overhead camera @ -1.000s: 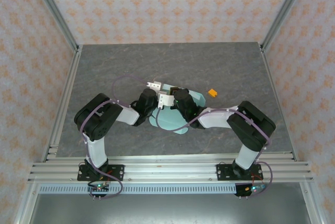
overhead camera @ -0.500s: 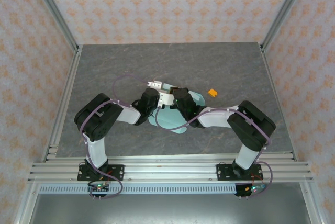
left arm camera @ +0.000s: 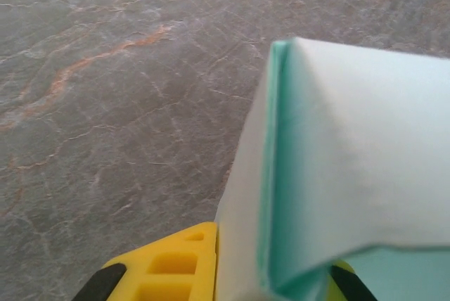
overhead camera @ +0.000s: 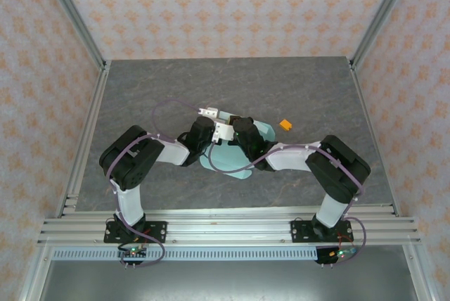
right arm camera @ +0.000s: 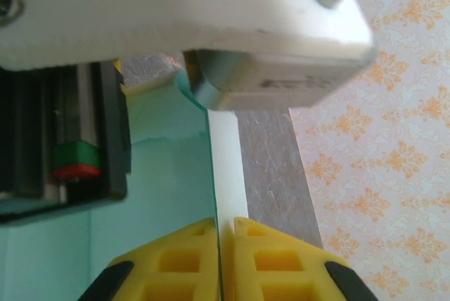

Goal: Fold the paper box

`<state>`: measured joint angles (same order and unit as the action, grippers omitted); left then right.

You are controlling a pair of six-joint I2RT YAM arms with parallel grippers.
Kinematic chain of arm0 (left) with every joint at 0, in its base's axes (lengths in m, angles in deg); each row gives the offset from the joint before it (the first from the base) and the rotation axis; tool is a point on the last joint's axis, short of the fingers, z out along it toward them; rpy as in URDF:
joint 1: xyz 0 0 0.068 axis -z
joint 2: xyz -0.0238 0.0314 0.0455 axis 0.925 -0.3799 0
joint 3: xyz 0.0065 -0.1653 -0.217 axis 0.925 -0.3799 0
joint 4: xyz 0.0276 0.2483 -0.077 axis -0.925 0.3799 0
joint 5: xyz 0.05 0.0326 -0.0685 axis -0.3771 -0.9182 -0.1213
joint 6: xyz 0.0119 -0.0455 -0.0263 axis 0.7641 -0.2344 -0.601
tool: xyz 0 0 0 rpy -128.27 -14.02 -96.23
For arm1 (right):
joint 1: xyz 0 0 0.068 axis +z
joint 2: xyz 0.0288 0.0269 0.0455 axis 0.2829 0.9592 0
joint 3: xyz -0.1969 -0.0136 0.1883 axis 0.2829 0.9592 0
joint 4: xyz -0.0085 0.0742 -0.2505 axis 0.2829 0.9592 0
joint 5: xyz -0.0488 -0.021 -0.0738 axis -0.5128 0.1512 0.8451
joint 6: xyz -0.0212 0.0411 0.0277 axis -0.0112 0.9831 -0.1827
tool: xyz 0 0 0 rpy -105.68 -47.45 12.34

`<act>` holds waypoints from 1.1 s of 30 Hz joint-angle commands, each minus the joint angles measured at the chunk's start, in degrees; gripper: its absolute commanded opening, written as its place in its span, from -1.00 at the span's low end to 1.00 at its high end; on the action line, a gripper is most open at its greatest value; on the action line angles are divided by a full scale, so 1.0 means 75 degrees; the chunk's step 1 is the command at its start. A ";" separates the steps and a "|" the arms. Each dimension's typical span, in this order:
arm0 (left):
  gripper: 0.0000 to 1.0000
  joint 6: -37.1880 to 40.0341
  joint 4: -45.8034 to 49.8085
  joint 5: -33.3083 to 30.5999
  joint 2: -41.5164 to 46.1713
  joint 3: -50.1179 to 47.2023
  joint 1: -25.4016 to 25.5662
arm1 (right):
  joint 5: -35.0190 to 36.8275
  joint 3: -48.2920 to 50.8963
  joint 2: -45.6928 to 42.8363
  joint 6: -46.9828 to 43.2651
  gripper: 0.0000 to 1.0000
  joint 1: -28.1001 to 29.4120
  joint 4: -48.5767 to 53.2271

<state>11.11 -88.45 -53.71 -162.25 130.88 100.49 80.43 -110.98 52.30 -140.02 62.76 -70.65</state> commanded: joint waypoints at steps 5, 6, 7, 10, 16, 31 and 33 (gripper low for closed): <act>-1.00 -0.0358 0.0174 -0.1105 0.0096 -0.0210 -0.0430 | 0.0078 -0.0148 -0.0562 0.0897 -0.47 -0.0007 0.0726; -1.00 -0.0324 0.0125 -0.1069 0.0108 -0.0228 -0.0430 | 0.0045 -0.0159 -0.0614 0.0992 -0.44 -0.0023 0.0774; -1.00 -0.0285 0.0119 -0.1035 0.0119 -0.0231 -0.0442 | 0.0005 -0.0173 -0.0660 0.1104 -0.42 -0.0042 0.0827; -1.00 -0.0267 0.0086 -0.0948 0.0194 -0.0274 -0.0470 | -0.0126 -0.0160 -0.0871 0.1532 -0.36 -0.0060 0.0951; -1.00 -0.0562 0.0415 -0.0429 0.0646 -0.0447 -0.0752 | -0.0610 -0.0392 -0.2097 0.3675 -0.20 -0.0136 0.2180; -1.00 -0.0798 0.1549 0.0787 0.2004 -0.0860 -0.1505 | -0.2767 -0.3280 -0.2016 0.8596 0.26 -0.1205 0.6728; -1.00 -0.0759 0.1666 0.0763 0.2127 -0.0851 -0.1499 | -0.2523 -0.3925 -0.1530 0.8720 0.26 -0.0850 0.7122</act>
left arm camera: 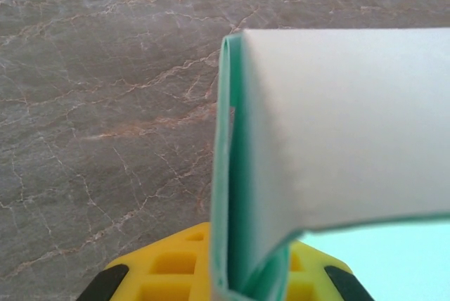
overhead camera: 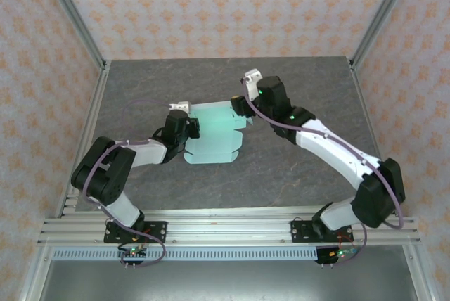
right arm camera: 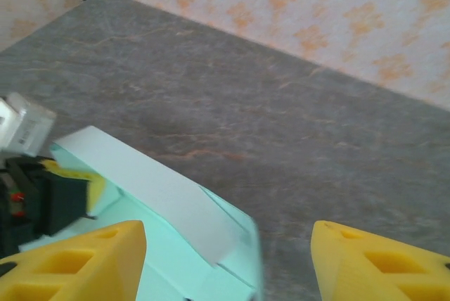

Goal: Fold the paper box

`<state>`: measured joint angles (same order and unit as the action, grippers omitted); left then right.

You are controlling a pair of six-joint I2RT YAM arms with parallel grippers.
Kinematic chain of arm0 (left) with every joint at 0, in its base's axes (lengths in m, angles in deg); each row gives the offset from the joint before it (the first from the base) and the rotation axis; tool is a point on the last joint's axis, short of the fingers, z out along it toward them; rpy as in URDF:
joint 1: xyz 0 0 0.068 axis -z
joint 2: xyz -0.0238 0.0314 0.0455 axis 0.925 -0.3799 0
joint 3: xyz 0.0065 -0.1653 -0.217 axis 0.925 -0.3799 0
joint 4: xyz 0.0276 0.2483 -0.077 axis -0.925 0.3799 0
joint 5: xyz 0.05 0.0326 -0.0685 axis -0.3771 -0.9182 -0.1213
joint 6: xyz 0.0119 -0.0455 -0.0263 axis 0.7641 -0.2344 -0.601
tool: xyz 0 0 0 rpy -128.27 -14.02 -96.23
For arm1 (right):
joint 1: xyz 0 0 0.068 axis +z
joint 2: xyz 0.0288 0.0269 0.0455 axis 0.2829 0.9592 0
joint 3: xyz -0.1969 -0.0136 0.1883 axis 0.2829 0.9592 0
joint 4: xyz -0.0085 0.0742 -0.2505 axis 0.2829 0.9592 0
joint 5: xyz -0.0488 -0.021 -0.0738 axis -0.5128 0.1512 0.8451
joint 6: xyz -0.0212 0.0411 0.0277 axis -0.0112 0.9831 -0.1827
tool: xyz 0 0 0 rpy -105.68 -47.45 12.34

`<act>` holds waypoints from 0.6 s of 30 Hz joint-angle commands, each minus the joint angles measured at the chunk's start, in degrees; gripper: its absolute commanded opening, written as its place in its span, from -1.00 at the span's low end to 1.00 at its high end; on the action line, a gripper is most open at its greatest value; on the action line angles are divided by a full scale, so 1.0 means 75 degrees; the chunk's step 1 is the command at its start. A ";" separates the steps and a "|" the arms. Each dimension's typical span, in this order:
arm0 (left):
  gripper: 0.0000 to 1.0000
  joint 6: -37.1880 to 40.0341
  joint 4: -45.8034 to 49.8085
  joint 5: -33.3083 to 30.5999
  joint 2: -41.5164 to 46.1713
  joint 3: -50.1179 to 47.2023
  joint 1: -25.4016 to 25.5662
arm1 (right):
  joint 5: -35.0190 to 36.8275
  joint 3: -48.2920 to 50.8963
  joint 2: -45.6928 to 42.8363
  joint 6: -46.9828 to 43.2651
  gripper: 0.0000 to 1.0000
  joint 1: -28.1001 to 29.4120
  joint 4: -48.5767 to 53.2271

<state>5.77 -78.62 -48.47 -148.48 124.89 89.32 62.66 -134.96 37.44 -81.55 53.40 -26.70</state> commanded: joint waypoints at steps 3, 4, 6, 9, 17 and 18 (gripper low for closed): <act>-1.00 -0.0018 0.0465 -0.0027 0.0446 -0.0089 0.0006 | 0.0162 -0.1453 0.1053 0.1324 0.26 0.0579 0.1726; -1.00 0.0002 0.0501 -0.0046 0.0489 -0.0086 0.0004 | 0.0247 -0.1678 0.1252 0.1442 0.26 0.0578 0.1919; -1.00 0.0024 0.0582 -0.0083 0.0578 -0.0088 0.0007 | 0.0312 -0.2056 0.1624 0.1618 0.25 0.0601 0.2235; -1.00 0.0063 0.0661 -0.0141 0.0672 -0.0086 0.0004 | 0.0332 -0.2351 0.1976 0.1815 0.23 0.0654 0.2508; -1.00 0.0052 0.0685 -0.0142 0.0721 -0.0101 0.0030 | 0.0839 -0.2381 0.2306 0.2266 0.20 0.0684 0.2784; -1.00 0.0054 0.0685 -0.0146 0.0722 -0.0088 0.0031 | 0.0811 -0.2367 0.2318 0.2327 0.21 0.0684 0.2757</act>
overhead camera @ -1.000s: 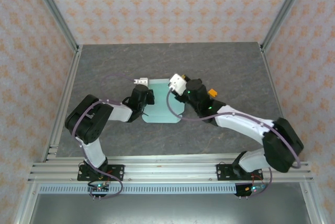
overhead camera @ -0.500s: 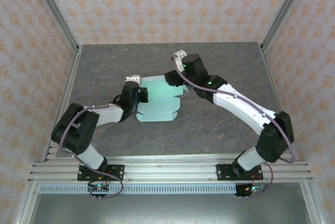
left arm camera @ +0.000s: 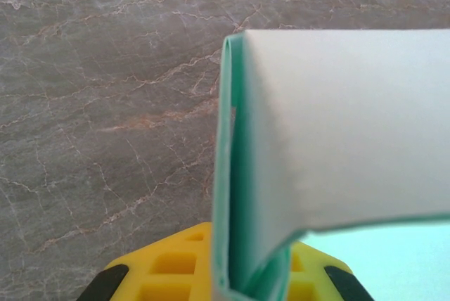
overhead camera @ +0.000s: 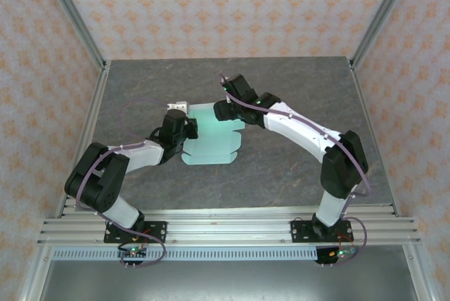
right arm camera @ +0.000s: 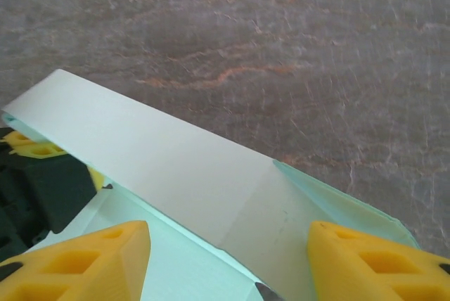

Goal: Fold the paper box

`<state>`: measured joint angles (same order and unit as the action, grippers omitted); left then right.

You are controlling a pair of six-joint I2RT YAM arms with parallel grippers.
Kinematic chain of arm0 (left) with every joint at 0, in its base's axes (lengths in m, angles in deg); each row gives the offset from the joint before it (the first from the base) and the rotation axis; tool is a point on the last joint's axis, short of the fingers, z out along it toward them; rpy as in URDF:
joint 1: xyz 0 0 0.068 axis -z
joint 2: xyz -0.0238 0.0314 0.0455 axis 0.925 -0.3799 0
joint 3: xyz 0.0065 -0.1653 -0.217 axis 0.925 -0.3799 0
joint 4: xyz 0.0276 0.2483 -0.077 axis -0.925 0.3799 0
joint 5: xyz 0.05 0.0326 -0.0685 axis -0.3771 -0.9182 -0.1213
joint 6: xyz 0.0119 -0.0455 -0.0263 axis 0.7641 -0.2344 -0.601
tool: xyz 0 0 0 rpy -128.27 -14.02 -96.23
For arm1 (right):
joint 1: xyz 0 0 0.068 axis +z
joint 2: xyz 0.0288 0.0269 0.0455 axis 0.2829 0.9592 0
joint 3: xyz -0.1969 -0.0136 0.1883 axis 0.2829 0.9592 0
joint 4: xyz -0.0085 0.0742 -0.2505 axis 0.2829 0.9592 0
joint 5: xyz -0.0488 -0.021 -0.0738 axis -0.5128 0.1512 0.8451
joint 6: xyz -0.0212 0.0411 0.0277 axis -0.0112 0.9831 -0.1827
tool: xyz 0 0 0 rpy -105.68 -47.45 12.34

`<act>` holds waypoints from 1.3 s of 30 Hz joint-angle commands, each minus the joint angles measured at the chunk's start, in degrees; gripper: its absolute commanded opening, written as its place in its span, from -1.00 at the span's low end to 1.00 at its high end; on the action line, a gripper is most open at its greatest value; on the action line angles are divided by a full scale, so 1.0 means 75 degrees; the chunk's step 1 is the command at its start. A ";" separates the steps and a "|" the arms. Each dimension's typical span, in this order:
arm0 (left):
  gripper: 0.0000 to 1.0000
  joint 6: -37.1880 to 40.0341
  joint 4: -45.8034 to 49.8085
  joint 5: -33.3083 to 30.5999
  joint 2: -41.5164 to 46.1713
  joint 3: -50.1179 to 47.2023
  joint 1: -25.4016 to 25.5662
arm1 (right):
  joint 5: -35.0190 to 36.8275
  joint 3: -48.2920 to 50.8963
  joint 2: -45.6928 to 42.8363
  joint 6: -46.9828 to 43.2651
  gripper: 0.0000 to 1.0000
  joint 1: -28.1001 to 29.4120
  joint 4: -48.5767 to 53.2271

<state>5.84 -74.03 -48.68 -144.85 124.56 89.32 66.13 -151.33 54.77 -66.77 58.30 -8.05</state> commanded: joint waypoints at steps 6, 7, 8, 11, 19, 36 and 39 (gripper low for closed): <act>-1.00 0.0090 0.0132 -0.0124 0.0225 0.0016 0.0113 | -0.0454 0.0114 0.0068 0.1141 0.21 0.0031 -0.0605; -1.00 0.0101 0.0132 -0.0142 0.0237 0.0013 0.0113 | -0.0558 0.0173 0.0062 0.1290 0.21 0.0020 -0.0818; -1.00 0.0101 0.0143 -0.0136 0.0237 0.0028 0.0122 | -0.0717 0.0220 0.0063 0.1453 0.21 0.0012 -0.1015; -1.00 0.0102 0.0155 -0.0133 0.0249 0.0047 0.0137 | -0.1024 0.0303 0.0084 0.1901 0.18 -0.0016 -0.1434; -1.00 0.0090 0.0131 -0.0158 0.0243 0.0086 0.0217 | -0.0845 0.0719 0.0184 0.3131 0.03 -0.0028 -0.1942; -1.00 0.0050 0.0339 -0.0484 0.0232 0.0097 0.0239 | -0.0830 0.2005 -0.0669 0.3998 0.06 -0.0258 -0.3059; -1.00 0.0048 0.0401 -0.0491 0.0225 0.0145 0.0231 | -0.0504 0.2188 -0.1060 0.3335 0.20 -0.0262 -0.2457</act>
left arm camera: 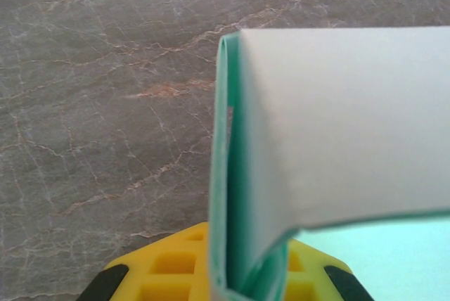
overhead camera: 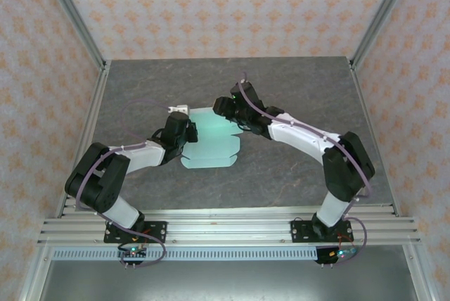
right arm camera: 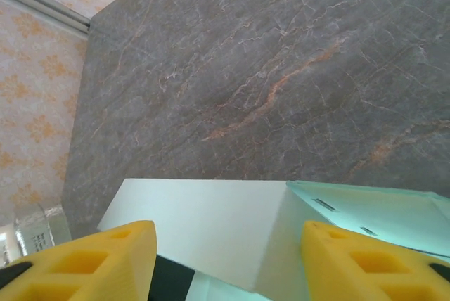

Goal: Fold the paper box

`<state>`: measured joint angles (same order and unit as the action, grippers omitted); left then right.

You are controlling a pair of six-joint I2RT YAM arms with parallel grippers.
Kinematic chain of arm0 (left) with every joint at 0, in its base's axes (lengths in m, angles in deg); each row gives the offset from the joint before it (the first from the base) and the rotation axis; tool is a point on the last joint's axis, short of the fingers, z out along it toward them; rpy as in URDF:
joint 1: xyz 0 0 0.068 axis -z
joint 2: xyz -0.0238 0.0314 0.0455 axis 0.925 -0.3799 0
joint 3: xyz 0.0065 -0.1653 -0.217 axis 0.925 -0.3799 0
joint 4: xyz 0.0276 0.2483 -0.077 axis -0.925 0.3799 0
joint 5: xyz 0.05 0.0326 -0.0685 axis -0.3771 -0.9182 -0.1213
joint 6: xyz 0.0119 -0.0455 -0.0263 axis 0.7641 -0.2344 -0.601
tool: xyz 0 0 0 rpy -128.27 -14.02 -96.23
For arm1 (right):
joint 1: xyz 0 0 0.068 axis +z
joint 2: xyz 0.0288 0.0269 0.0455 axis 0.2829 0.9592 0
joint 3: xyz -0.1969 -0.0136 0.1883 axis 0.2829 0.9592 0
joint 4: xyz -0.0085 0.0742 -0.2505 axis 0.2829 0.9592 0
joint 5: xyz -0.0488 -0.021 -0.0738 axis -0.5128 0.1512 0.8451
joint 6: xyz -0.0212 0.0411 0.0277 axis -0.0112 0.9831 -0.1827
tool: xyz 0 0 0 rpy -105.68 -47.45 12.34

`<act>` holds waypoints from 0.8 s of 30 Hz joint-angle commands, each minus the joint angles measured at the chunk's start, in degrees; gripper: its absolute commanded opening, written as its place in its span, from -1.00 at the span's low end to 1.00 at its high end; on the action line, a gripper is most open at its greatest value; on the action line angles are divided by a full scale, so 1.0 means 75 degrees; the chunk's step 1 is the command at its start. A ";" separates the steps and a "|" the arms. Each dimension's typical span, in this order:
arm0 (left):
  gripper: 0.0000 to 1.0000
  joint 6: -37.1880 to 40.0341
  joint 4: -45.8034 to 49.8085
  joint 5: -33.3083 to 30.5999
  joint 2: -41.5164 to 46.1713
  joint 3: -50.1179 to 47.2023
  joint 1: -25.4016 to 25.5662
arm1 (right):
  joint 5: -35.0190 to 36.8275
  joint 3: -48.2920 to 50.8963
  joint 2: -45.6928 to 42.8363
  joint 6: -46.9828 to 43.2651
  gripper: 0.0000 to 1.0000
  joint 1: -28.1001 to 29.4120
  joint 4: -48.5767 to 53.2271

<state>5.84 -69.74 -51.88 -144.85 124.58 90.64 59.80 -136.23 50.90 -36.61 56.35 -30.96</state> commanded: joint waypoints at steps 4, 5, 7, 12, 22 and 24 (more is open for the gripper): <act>-1.00 0.0013 -0.0059 -0.0067 0.0221 0.0221 0.0056 | 0.0445 0.0677 -0.1086 -0.1281 0.27 0.0042 0.1016; -1.00 0.0009 -0.0047 -0.0046 0.0224 0.0244 0.0056 | 0.0488 0.0827 -0.1203 -0.1383 0.27 0.0092 0.1108; -1.00 -0.0015 -0.0017 -0.0022 0.0241 0.0271 0.0064 | 0.0648 0.1132 -0.1414 -0.1523 0.29 0.0231 0.1205; -1.00 -0.0057 0.0039 0.0020 0.0341 0.0306 0.0068 | 0.0716 0.1967 -0.1685 -0.1264 0.33 0.0416 0.0888; -1.00 -0.0032 0.0108 0.0028 0.0539 0.0242 0.0079 | 0.1178 0.2194 -0.1101 -0.0838 0.38 0.0432 -0.0019; -1.00 -0.0007 0.0125 0.0017 0.0563 0.0218 0.0078 | 0.1242 0.2093 -0.0951 -0.0800 0.39 0.0420 -0.0156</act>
<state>5.82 -69.63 -51.66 -142.58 125.39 90.94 65.96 -119.48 42.31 -43.74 59.52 -28.93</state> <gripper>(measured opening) 0.093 0.694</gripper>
